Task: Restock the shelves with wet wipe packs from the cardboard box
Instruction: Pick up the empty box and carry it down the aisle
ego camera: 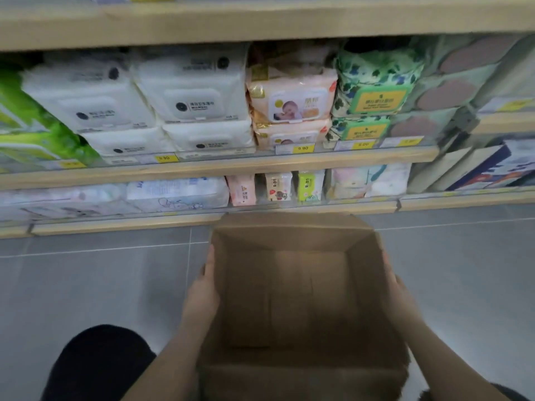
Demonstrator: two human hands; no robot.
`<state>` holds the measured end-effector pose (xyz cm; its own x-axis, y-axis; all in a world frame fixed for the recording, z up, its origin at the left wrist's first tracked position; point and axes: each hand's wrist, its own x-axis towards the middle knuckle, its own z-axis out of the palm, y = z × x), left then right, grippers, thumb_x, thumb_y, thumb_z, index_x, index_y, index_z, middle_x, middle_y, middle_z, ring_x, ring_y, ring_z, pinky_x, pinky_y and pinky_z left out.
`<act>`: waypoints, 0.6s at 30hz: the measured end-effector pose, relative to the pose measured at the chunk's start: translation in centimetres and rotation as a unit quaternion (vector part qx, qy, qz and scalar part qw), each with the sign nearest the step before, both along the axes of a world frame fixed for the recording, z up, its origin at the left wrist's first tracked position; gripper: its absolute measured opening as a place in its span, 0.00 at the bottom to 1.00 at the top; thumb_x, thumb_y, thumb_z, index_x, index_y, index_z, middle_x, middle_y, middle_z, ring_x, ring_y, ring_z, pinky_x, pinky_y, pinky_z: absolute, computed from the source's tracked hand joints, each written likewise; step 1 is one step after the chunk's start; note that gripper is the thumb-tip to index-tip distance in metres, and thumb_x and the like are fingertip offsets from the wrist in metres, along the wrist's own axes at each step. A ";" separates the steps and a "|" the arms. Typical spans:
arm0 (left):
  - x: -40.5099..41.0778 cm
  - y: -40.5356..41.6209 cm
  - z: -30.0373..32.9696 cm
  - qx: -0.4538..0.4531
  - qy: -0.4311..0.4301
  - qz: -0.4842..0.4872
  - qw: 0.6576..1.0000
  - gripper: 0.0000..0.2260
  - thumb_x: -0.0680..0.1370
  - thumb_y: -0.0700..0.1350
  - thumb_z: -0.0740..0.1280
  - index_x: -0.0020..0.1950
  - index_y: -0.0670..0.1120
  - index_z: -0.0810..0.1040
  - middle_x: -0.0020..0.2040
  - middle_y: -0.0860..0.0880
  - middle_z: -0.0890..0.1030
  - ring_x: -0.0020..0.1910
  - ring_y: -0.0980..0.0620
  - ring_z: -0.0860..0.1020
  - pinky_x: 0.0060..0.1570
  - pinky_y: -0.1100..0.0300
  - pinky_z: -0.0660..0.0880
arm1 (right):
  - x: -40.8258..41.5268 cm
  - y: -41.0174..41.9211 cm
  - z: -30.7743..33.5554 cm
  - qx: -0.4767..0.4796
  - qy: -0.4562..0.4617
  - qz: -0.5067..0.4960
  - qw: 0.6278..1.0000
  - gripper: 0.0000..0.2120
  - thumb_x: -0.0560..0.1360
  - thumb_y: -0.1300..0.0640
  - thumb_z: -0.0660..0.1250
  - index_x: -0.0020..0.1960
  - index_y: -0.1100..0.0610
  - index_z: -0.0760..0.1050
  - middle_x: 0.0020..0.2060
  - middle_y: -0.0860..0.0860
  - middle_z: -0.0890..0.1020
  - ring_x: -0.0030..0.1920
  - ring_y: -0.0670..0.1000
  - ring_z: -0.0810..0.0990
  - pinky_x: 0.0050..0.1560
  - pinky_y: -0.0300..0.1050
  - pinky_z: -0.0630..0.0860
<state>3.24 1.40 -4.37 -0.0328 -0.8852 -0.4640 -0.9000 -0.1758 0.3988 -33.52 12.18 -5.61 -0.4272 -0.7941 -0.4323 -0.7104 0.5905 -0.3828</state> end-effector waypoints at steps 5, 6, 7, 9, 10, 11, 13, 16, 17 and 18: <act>2.9 -1.8 10.4 -0.039 0.078 0.047 0.995 0.40 0.75 0.34 0.58 0.72 0.68 0.41 0.40 0.44 0.81 0.37 0.42 0.79 0.38 0.50 0.75 | 0.6 -2.0 12.0 -0.034 -0.015 0.018 0.999 0.47 0.74 0.69 0.61 0.71 0.36 0.33 0.69 0.62 0.69 0.61 0.65 0.74 0.59 0.57 0.71; 3.4 -1.9 13.2 -0.044 0.090 0.053 0.994 0.39 0.75 0.35 0.59 0.73 0.67 0.43 0.41 0.45 0.81 0.38 0.44 0.79 0.37 0.52 0.74 | 0.8 -2.3 14.2 -0.040 -0.030 0.018 0.999 0.45 0.74 0.70 0.61 0.73 0.40 0.37 0.68 0.62 0.70 0.61 0.65 0.74 0.58 0.57 0.71; 3.8 -1.9 16.2 -0.052 0.097 0.061 0.992 0.37 0.76 0.36 0.60 0.74 0.65 0.46 0.42 0.47 0.81 0.38 0.45 0.79 0.36 0.54 0.72 | 0.8 -2.7 16.4 -0.046 -0.046 0.022 0.998 0.44 0.73 0.71 0.61 0.74 0.41 0.40 0.67 0.63 0.71 0.61 0.65 0.75 0.58 0.57 0.71; 4.7 -1.9 22.2 -0.067 0.113 0.082 0.988 0.34 0.76 0.39 0.62 0.75 0.62 0.52 0.46 0.50 0.80 0.44 0.45 0.81 0.39 0.56 0.72 | 1.0 -3.5 21.0 -0.065 -0.075 0.029 0.995 0.46 0.73 0.70 0.62 0.73 0.34 0.41 0.64 0.64 0.74 0.59 0.65 0.76 0.56 0.59 0.72; 5.4 -1.8 25.0 -0.079 0.132 0.092 0.984 0.33 0.75 0.43 0.62 0.75 0.62 0.54 0.51 0.51 0.81 0.49 0.44 0.81 0.43 0.55 0.74 | 1.3 -3.9 23.2 -0.076 -0.087 0.041 0.992 0.46 0.73 0.69 0.62 0.72 0.31 0.43 0.63 0.64 0.74 0.60 0.65 0.75 0.56 0.61 0.72; 6.0 -1.4 27.7 -0.085 0.147 0.100 0.980 0.32 0.73 0.46 0.62 0.75 0.62 0.55 0.56 0.51 0.81 0.54 0.43 0.80 0.48 0.53 0.76 | 1.4 -4.3 25.3 -0.092 -0.094 0.052 0.990 0.45 0.73 0.69 0.63 0.72 0.30 0.46 0.64 0.64 0.74 0.61 0.66 0.74 0.56 0.61 0.72; 7.3 -0.5 32.8 -0.094 0.162 0.112 0.976 0.33 0.70 0.48 0.61 0.75 0.60 0.57 0.60 0.51 0.78 0.56 0.43 0.79 0.53 0.49 0.77 | 1.8 -4.9 29.7 -0.109 -0.120 0.049 0.986 0.44 0.73 0.70 0.63 0.69 0.27 0.51 0.66 0.63 0.72 0.64 0.66 0.72 0.55 0.57 0.71; 8.3 0.8 39.8 -0.111 0.136 0.133 0.975 0.33 0.71 0.47 0.63 0.74 0.61 0.57 0.59 0.50 0.79 0.44 0.42 0.82 0.48 0.47 0.78 | 2.8 -6.0 37.0 -0.124 -0.157 0.090 0.976 0.41 0.73 0.72 0.62 0.75 0.42 0.52 0.64 0.56 0.74 0.61 0.63 0.75 0.52 0.52 0.74; 8.7 1.3 41.6 -0.113 0.122 0.136 0.977 0.34 0.70 0.47 0.63 0.74 0.65 0.56 0.59 0.49 0.80 0.43 0.43 0.82 0.47 0.47 0.78 | 2.8 -6.4 38.8 -0.107 -0.146 0.101 0.978 0.40 0.73 0.71 0.62 0.76 0.43 0.51 0.60 0.55 0.76 0.55 0.61 0.79 0.44 0.48 0.75; 9.0 1.7 43.0 -0.117 0.113 0.139 0.977 0.34 0.70 0.48 0.63 0.72 0.69 0.55 0.59 0.48 0.80 0.44 0.43 0.82 0.48 0.47 0.78 | 2.7 -6.9 40.4 -0.097 -0.130 0.115 0.980 0.40 0.73 0.70 0.62 0.76 0.42 0.50 0.56 0.54 0.78 0.47 0.60 0.81 0.36 0.44 0.74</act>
<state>12.28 3.13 38.62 0.1459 -0.9556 -0.2560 -0.7147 -0.2807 0.6406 -30.77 5.26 34.82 -0.1225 -0.9344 -0.3345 -0.6795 0.3246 -0.6580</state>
